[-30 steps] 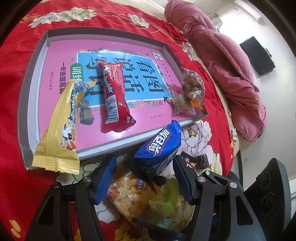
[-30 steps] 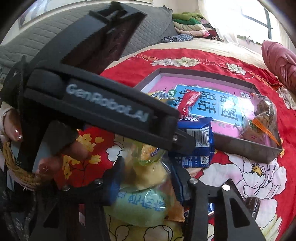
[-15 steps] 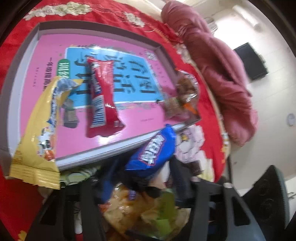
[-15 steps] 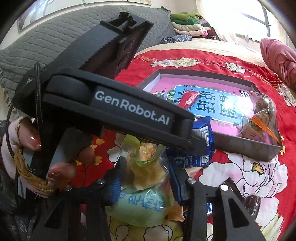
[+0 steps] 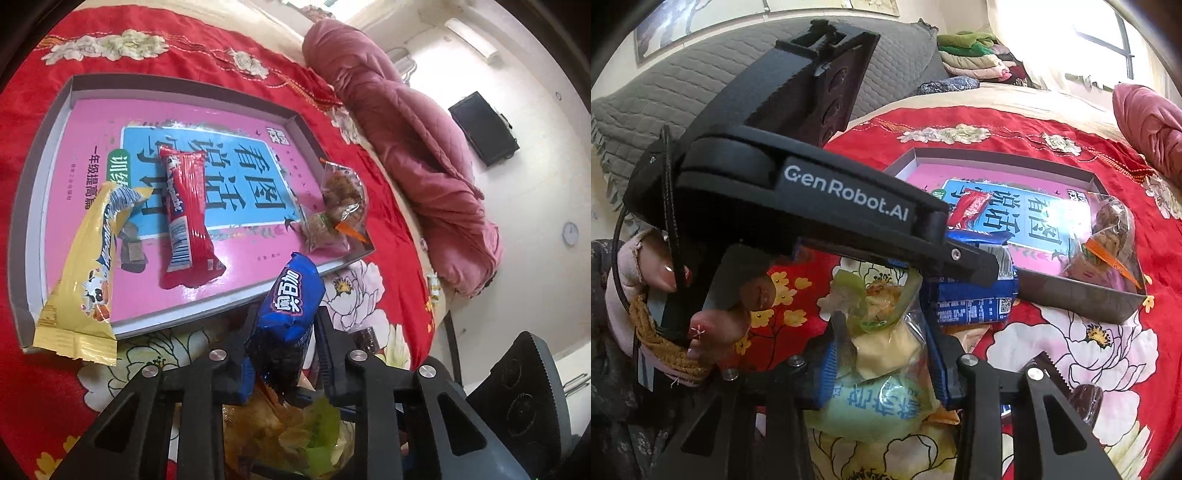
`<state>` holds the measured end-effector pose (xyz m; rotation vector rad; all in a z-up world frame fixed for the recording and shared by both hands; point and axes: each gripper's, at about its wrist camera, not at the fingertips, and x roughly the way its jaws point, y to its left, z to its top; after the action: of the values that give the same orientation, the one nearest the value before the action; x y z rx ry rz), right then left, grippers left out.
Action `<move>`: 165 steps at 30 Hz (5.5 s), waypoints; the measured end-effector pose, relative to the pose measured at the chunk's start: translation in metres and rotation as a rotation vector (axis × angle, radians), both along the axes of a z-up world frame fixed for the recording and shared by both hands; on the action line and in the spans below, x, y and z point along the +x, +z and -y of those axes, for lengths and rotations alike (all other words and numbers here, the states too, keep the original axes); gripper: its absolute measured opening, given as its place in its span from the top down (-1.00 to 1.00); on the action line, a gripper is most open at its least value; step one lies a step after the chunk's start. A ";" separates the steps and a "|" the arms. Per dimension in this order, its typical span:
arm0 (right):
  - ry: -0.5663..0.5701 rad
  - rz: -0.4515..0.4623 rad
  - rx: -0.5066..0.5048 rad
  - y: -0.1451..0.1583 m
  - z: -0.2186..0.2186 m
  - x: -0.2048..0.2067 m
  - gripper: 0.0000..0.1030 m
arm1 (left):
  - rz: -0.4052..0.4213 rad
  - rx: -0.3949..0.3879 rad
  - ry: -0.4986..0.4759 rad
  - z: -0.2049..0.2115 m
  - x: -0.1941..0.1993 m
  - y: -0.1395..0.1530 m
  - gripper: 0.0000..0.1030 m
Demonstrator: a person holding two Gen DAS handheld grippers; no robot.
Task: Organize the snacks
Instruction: 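Carry the blue pack and pale green bag over the tray with both tools, then open the left tool on the tray releasing the blue pack while the right tool releases the green bag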
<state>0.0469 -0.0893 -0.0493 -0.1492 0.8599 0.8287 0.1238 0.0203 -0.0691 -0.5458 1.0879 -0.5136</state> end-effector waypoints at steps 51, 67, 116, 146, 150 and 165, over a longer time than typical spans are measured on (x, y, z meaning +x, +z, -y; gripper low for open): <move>-0.226 0.028 0.151 0.030 0.039 0.052 0.20 | 0.110 0.023 0.310 -0.075 -0.002 0.036 0.56; -0.363 0.017 0.117 0.045 0.040 0.088 0.20 | 0.107 0.064 0.307 -0.073 0.011 0.029 0.56; -0.485 -0.025 -0.052 0.005 0.012 0.139 0.20 | 0.105 0.090 0.292 -0.101 0.031 -0.012 0.55; -0.468 -0.015 -0.196 -0.013 -0.001 0.141 0.12 | 0.054 0.061 0.247 -0.093 0.030 -0.010 0.53; -0.467 -0.015 -0.203 -0.015 0.000 0.140 0.12 | 0.050 0.074 0.243 -0.091 0.031 -0.010 0.47; -0.477 -0.012 -0.181 -0.009 0.002 0.135 0.09 | 0.063 0.119 0.219 -0.084 0.029 -0.002 -0.04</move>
<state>0.1816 -0.0915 -0.0585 -0.0914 0.9328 0.3059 0.1525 0.1043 -0.0715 -0.5334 0.9781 -0.2716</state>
